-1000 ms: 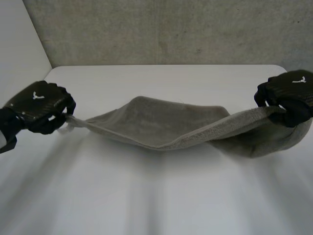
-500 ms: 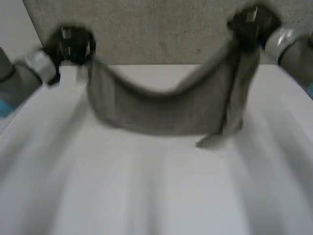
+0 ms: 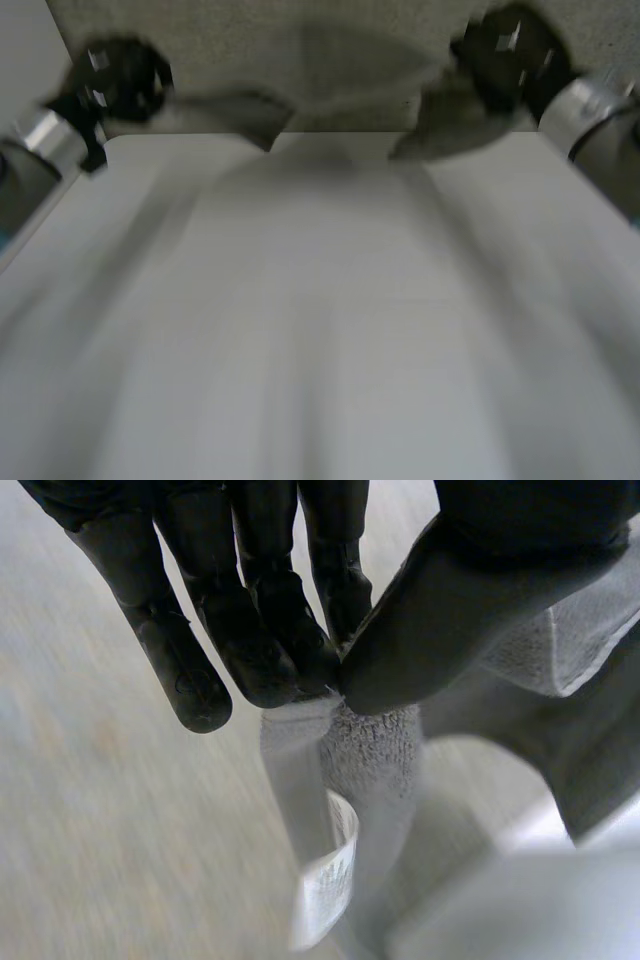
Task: Fold the towel.
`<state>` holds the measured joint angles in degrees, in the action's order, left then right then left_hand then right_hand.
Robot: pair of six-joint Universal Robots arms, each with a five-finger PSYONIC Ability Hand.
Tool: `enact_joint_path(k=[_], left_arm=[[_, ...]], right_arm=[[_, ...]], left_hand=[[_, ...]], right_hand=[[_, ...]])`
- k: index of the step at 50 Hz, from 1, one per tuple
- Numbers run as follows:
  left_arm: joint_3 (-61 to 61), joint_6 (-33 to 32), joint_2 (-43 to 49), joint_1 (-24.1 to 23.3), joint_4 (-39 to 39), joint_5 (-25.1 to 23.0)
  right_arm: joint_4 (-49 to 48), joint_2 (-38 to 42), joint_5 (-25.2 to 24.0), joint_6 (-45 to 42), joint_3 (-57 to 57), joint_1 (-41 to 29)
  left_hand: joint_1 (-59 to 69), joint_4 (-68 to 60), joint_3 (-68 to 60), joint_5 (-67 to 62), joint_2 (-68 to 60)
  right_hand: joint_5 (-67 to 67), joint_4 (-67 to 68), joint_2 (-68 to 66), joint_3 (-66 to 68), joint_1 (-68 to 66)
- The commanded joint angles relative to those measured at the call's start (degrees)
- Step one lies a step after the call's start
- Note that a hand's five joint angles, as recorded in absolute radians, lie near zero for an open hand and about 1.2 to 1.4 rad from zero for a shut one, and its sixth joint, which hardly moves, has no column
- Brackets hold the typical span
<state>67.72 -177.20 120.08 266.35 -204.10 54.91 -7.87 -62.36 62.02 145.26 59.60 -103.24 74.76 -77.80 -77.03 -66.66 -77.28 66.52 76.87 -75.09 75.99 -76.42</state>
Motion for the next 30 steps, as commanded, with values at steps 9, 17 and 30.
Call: enact_joint_path(k=[9,17,30], left_arm=[[18.41,-18.26,2.62,1.37,2.29,-4.11],[19.64,-18.79,-0.72,4.35,6.87,-4.11],[20.61,-18.44,0.07,4.97,6.52,-3.94]], right_arm=[[0.14,5.14,0.9,-8.94,23.09,0.94],[0.22,4.01,5.22,-3.77,26.18,2.25],[0.66,6.72,6.27,-0.68,24.25,5.24]], left_hand=[[5.24,-2.2,-2.97,-3.34,-2.72],[5.24,-2.2,-2.97,-3.34,-2.72],[5.24,-2.2,-2.97,-3.34,-2.72]], right_hand=[[3.48,3.13,-4.91,4.01,-3.58],[-17.05,-17.4,15.61,-16.51,16.94],[-36.67,-37.02,35.23,-36.13,36.56]])
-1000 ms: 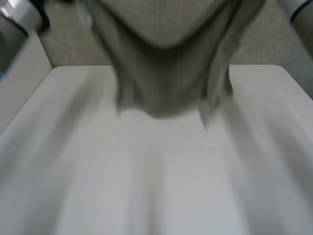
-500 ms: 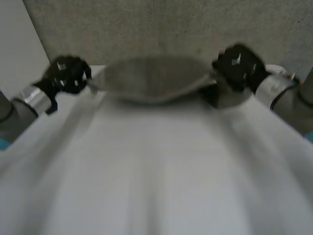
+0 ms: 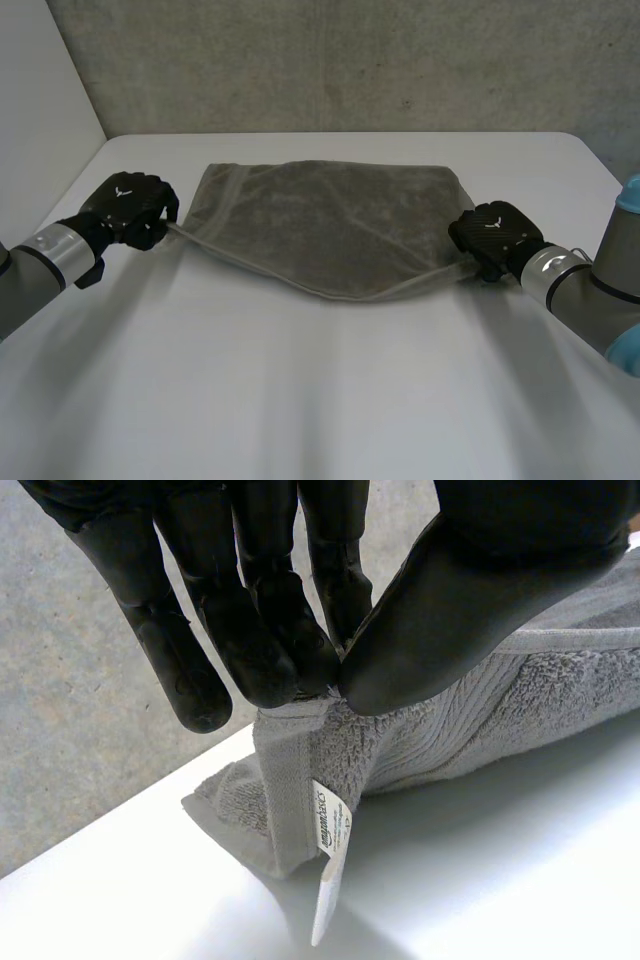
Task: Fold the towel.
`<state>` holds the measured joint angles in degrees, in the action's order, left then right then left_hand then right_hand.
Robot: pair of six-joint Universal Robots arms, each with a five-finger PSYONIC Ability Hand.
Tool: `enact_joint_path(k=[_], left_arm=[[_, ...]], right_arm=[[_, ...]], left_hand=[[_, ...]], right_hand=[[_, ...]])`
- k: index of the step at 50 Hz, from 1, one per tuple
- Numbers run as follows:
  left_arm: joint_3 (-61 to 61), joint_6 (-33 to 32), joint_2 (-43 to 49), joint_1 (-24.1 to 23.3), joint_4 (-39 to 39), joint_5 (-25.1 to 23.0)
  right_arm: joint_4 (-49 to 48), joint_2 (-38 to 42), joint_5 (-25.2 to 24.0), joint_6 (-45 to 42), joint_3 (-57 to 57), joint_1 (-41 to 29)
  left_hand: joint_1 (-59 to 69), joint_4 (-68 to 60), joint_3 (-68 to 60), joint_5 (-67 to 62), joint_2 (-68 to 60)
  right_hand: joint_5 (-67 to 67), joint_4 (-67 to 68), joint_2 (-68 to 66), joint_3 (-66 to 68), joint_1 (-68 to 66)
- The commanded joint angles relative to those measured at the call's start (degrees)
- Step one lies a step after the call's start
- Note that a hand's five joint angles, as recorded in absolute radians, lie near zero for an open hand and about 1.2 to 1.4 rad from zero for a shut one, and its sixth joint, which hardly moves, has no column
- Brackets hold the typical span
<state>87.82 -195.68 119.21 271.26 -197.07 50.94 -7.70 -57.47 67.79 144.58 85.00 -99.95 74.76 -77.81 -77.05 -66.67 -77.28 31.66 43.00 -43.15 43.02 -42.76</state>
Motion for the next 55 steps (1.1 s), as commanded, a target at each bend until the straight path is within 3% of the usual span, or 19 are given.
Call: enact_joint_path(k=[1,14,20,24,30,37,42,48,55], left_arm=[[0.51,0.03,1.11,0.06,-0.5,0.04],[0.59,0.3,1.38,1.73,-0.33,0.13],[0.77,0.47,1.02,1.82,-0.06,0.13],[0.95,0.56,0.94,1.82,-0.06,0.13],[1.12,0.56,-0.03,1.73,0.46,0.13],[2.7,1.62,-8.47,2.79,4.59,-0.31],[4.2,5.31,-17.17,4.28,6.35,-2.51],[5.43,14.01,-28.86,9.29,6.88,-5.85],[4.03,23.05,-34.13,13.33,6.09,-6.82]], right_arm=[[1.28,2.19,0.59,-0.09,-1.5,2.47],[12.89,1.75,0.59,-2.11,-4.05,7.13],[14.82,0.7,0.15,-4.66,-4.14,8.19],[15.0,0.52,-0.03,-4.84,-4.14,8.19],[15.09,-1.15,-0.11,-3.87,-4.76,8.28],[20.96,-10.44,-1.34,-2.82,-5.28,8.36],[24.13,-20.02,-5.29,-0.45,-5.37,9.76],[25.28,-29.96,-10.83,3.5,-8.44,13.98],[28.89,-32.17,-13.65,5.62,-12.84,16.19]], left_hand=[[5.24,-2.19,-2.95,-3.33,-2.72],[5.24,-2.19,-2.95,-3.33,-2.72],[5.24,-2.19,-2.95,-3.33,-2.72],[5.24,-2.19,-2.95,-3.33,-2.72],[5.24,-2.19,-2.95,-3.33,-2.72],[5.24,-2.19,-2.95,-3.33,-2.72],[5.24,-2.19,-2.95,-3.33,-2.72],[5.24,-2.19,-2.95,-3.33,-2.72],[5.24,-2.19,-2.95,-3.33,-2.72]], right_hand=[[-1.81,-3.14,3.3,-3.16,2.9],[-0.13,-1.46,1.62,-1.48,1.22],[15.52,14.18,-14.03,14.16,-14.43],[35.64,34.3,-34.15,34.28,-34.54],[38.34,37.0,-36.85,36.98,-37.24],[38.34,37.0,-36.85,36.98,-37.24],[38.34,37.0,-36.85,36.98,-37.24],[38.34,37.0,-36.85,36.98,-37.24],[38.34,37.0,-36.85,36.98,-37.24]])
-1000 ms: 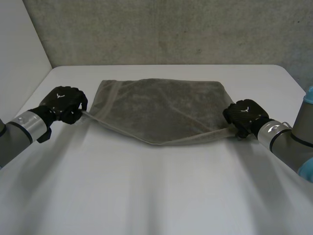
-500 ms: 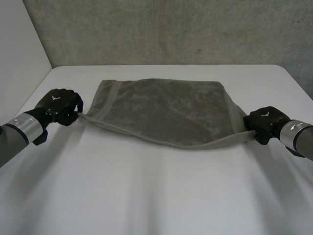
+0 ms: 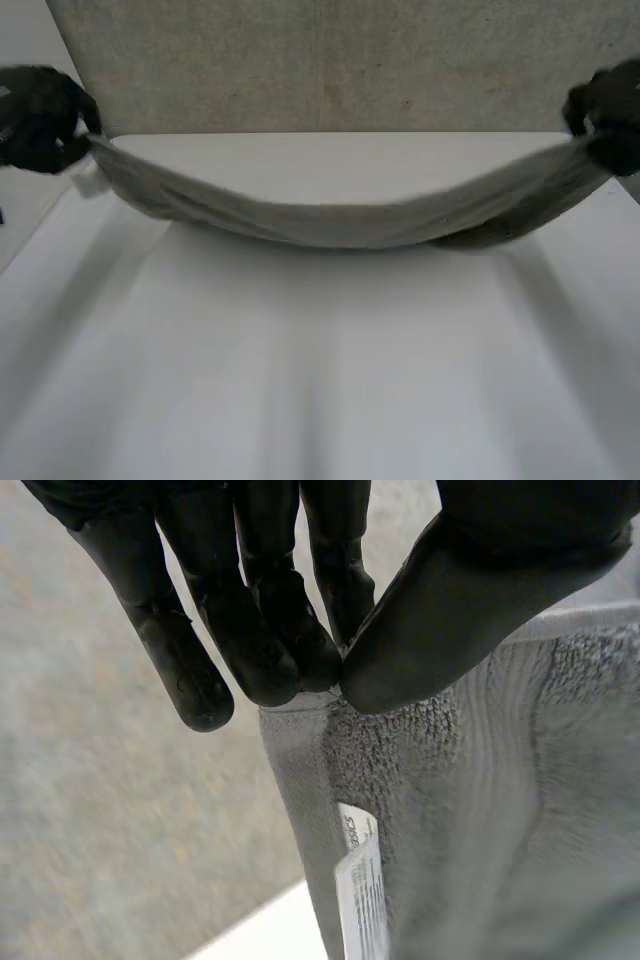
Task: Fold the towel.
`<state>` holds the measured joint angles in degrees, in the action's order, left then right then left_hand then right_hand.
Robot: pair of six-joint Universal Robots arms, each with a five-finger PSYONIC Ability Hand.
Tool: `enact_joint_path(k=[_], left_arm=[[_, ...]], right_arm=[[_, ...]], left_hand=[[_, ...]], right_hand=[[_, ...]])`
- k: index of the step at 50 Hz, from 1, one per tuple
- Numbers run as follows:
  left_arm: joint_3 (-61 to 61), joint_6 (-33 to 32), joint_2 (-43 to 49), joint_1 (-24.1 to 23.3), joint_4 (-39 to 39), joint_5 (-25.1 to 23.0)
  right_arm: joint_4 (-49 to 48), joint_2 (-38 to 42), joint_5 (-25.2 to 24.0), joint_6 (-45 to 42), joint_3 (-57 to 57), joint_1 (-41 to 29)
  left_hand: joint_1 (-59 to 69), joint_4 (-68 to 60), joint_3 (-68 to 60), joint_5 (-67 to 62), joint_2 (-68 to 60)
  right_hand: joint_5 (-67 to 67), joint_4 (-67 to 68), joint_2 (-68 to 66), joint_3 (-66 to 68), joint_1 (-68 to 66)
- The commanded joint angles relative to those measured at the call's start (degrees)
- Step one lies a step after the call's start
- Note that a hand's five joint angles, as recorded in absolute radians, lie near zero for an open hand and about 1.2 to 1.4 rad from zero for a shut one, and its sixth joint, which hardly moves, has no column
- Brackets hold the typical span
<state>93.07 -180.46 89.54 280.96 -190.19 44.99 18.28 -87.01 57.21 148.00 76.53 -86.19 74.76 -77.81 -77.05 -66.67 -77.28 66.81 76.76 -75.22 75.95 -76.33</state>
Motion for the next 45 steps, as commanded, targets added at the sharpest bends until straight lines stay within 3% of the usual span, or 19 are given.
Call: enact_joint_path(k=[1,6,13,15,16,18,21,25,29,31,34,37,42,45], left_arm=[[-1.22,7.85,-4.46,3.63,-0.8,-0.87],[-1.57,7.93,-1.47,3.72,-0.89,-0.78],[-6.76,8.02,10.75,0.91,-0.36,0.1],[-13.49,8.02,20.11,-3.2,0.25,1.23],[-13.52,8.02,20.15,-3.22,0.26,1.24],[-21.22,7.93,27.59,-6.11,1.92,4.74],[-25.74,7.93,30.96,-7.27,2.89,6.69],[-42.21,7.93,38.33,-12.35,3.86,11.6],[-51.84,8.2,38.7,-14.56,3.6,14.43],[-59.11,9.07,36.86,-15.35,2.72,16.44],[-63.34,10.82,33.79,-15.44,0.01,17.94],[-64.41,12.86,32.54,-15.35,-1.94,18.65],[-63.1,21.98,30.96,-14.12,-6.86,18.56],[-61.25,22.44,31.14,-13.68,-7.04,18.56]], right_arm=[[2.98,-1.95,-3.42,2.12,-4.98,2.34],[2.55,3.49,-2.81,1.42,-6.56,1.73],[2.55,15.02,0.09,0.01,-13.25,-0.65],[2.37,21.5,2.46,-1.65,-17.88,-3.7],[2.37,21.53,2.47,-1.66,-17.91,-3.72],[1.58,28.18,5.09,-3.41,-24.37,-7.22],[0.79,31.28,6.51,-3.86,-28.37,-8.82],[-4.9,37.34,10.36,-3.07,-41.68,-12.94],[-10.72,37.52,13.89,0.1,-49.72,-14.44],[-17.02,35.08,16.87,6.57,-54.71,-14.71],[-22.65,30.52,17.58,14.12,-54.48,-14.27],[-24.7,28.91,17.32,16.89,-53.5,-14.18],[-26.28,27.07,15.31,19.52,-47.98,-14.09],[-26.28,27.07,13.11,19.44,-43.68,-14.09]], left_hand=[[5.24,-2.19,-2.95,-3.33,-2.72],[5.24,-2.19,-2.95,-3.33,-2.72],[5.24,-2.19,-2.95,-3.33,-2.72],[5.24,-2.19,-2.95,-3.33,-2.72],[5.24,-2.19,-2.95,-3.33,-2.72],[5.24,-2.19,-2.95,-3.33,-2.72],[5.24,-2.19,-2.95,-3.33,-2.72],[5.24,-2.19,-2.95,-3.33,-2.72],[5.24,-2.19,-2.95,-3.33,-2.72],[5.24,-2.19,-2.95,-3.33,-2.72],[5.24,-2.19,-2.95,-3.33,-2.72],[5.24,-2.19,-2.95,-3.33,-2.72],[5.24,-2.19,-2.95,-3.33,-2.72],[5.24,-2.19,-2.95,-3.33,-2.72]], right_hand=[[3.19,3.24,-4.78,4.05,-3.67],[3.19,3.24,-4.78,4.05,-3.67],[3.19,3.24,-4.78,4.05,-3.67],[3.19,3.24,-4.78,4.05,-3.67],[3.19,3.24,-4.78,4.05,-3.67],[3.19,3.24,-4.78,4.05,-3.67],[3.19,3.24,-4.78,4.05,-3.67],[3.19,3.24,-4.78,4.05,-3.67],[3.19,3.24,-4.78,4.05,-3.67],[3.19,3.24,-4.78,4.05,-3.67],[3.19,3.24,-4.78,4.05,-3.67],[3.19,3.24,-4.78,4.05,-3.67],[3.19,3.24,-4.78,4.05,-3.67],[3.19,3.24,-4.78,4.05,-3.67]])
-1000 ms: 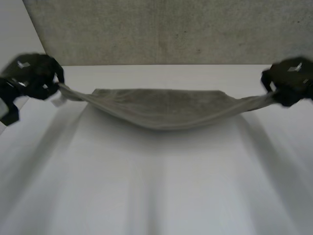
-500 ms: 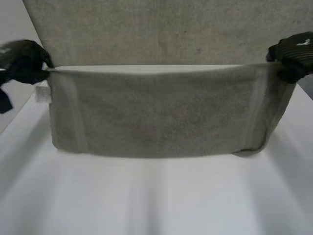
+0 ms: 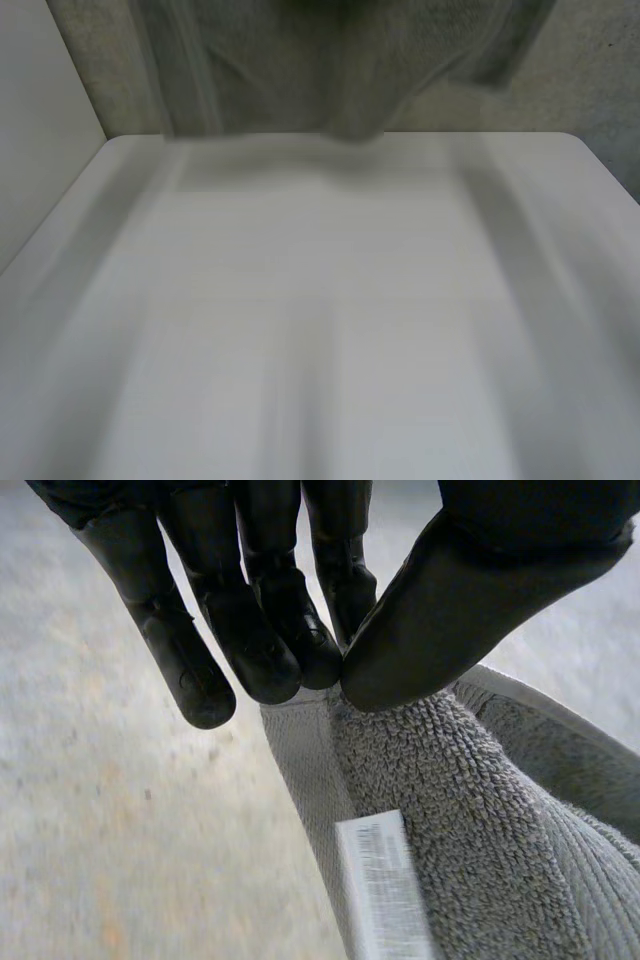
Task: Fold the towel.
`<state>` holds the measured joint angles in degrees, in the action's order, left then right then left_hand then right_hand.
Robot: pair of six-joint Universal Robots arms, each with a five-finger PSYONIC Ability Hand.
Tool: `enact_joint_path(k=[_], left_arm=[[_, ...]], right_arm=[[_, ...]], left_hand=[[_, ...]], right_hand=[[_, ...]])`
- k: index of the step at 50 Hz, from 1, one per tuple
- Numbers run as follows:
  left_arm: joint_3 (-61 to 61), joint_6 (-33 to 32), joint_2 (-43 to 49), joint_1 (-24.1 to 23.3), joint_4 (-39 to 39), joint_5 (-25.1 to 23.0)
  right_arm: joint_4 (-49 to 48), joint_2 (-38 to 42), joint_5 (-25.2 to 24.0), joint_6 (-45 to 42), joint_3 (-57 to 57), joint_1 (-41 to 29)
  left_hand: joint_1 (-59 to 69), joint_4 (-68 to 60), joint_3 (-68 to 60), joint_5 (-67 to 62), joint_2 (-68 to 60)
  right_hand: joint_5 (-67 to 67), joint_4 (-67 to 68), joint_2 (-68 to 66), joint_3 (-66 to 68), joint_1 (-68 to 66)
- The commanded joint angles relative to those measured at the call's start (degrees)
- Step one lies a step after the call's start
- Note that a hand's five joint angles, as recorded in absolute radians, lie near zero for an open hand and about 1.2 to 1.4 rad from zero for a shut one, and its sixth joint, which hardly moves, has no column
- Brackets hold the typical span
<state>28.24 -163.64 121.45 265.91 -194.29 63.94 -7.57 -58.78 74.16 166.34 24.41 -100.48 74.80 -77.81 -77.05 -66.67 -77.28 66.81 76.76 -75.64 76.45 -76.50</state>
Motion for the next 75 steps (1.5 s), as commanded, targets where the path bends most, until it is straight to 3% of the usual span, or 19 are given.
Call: enact_joint_path(k=[1,6,13,21,27,32,36,40,45,50,54,58,63,69,75], left_arm=[[6.44,5.27,-0.69,2.15,-3.03,-0.57],[18.95,3.59,-0.51,4.35,-4.43,-3.47],[39.05,-5.09,1.06,4.7,-11.98,-12.16],[49.52,-13.97,2.48,4.88,-12.52,-16.03],[54.55,-16.09,-0.95,8.04,-9.79,-18.23],[59.46,-15.83,-11.47,14.8,-6.29,-24.37],[60.88,-14.78,-18.27,17.71,-3.55,-26.32],[62.98,-11.71,-26.16,20.26,-1.53,-27.99],[64.65,-8.63,-28.02,19.38,-1.71,-28.08],[65.01,-8.18,-25.65,17.62,-3.11,-27.55],[59.85,-8.62,-15.23,12.1,-6.62,-24.14],[53.23,-8.71,-7.54,10.68,-6.37,-20.08],[40.34,-10.11,5.53,9.89,0.38,-15.16],[33.81,-14.42,11.44,8.75,4.44,-13.75],[26.95,-15.74,17.77,5.23,5.15,-9.0]], right_arm=[[-0.43,-1.16,-3.85,1.09,8.46,0.2],[-0.96,-1.25,-8.07,0.04,17.78,0.29],[-2.62,-0.02,-15.26,-10.92,35.58,3.01],[-4.04,4.11,-16.25,-21.39,48.52,4.94],[-2.1,2.18,-16.07,-21.67,53.37,7.32],[5.7,-10.0,-17.03,-21.32,57.58,11.27],[10.29,-16.81,-18.53,-20.0,57.68,13.03],[14.68,-25.22,-23.26,-15.62,56.45,15.4],[15.21,-27.26,-25.9,-11.84,54.08,15.67],[14.42,-22.96,-25.65,-9.63,52.41,14.97],[14.25,-12.62,-21.18,-10.16,45.57,13.13],[13.9,-5.64,-18.18,-10.42,40.89,11.98],[14.42,7.6,-14.93,-15.51,30.54,10.23],[14.16,13.96,-10.62,-17.36,25.86,7.76],[13.9,19.49,-7.1,-17.36,22.0,6.88]], left_hand=[[5.2,-2.19,-2.95,-3.33,-2.72],[5.2,-2.19,-2.95,-3.33,-2.72],[5.2,-2.19,-2.95,-3.33,-2.72],[5.2,-2.19,-2.95,-3.33,-2.72],[5.2,-2.19,-2.95,-3.33,-2.72],[5.2,-2.19,-2.95,-3.33,-2.72],[5.2,-2.19,-2.95,-3.33,-2.72],[5.2,-2.19,-2.95,-3.33,-2.72],[5.2,-2.19,-2.95,-3.33,-2.72],[5.2,-2.19,-2.95,-3.33,-2.72],[5.2,-2.19,-2.95,-3.33,-2.72],[5.2,-2.19,-2.95,-3.33,-2.72],[5.2,-2.19,-2.95,-3.33,-2.72],[5.2,-2.19,-2.95,-3.33,-2.72],[5.2,-2.19,-2.95,-3.33,-2.72]], right_hand=[[3.19,3.24,-4.36,3.55,-3.5],[3.19,3.24,-4.36,3.55,-3.5],[3.19,3.24,-4.36,3.55,-3.5],[3.19,3.24,-4.36,3.55,-3.5],[3.19,3.24,-4.36,3.55,-3.5],[3.19,3.24,-4.36,3.55,-3.5],[3.19,3.24,-4.36,3.55,-3.5],[3.19,3.24,-4.36,3.55,-3.5],[3.19,3.24,-4.36,3.55,-3.5],[3.19,3.24,-4.36,3.55,-3.5],[3.19,3.24,-4.36,3.55,-3.5],[3.19,3.24,-4.36,3.55,-3.5],[3.19,3.24,-4.36,3.55,-3.5],[3.19,3.24,-4.36,3.55,-3.5],[3.19,3.24,-4.36,3.55,-3.5]])
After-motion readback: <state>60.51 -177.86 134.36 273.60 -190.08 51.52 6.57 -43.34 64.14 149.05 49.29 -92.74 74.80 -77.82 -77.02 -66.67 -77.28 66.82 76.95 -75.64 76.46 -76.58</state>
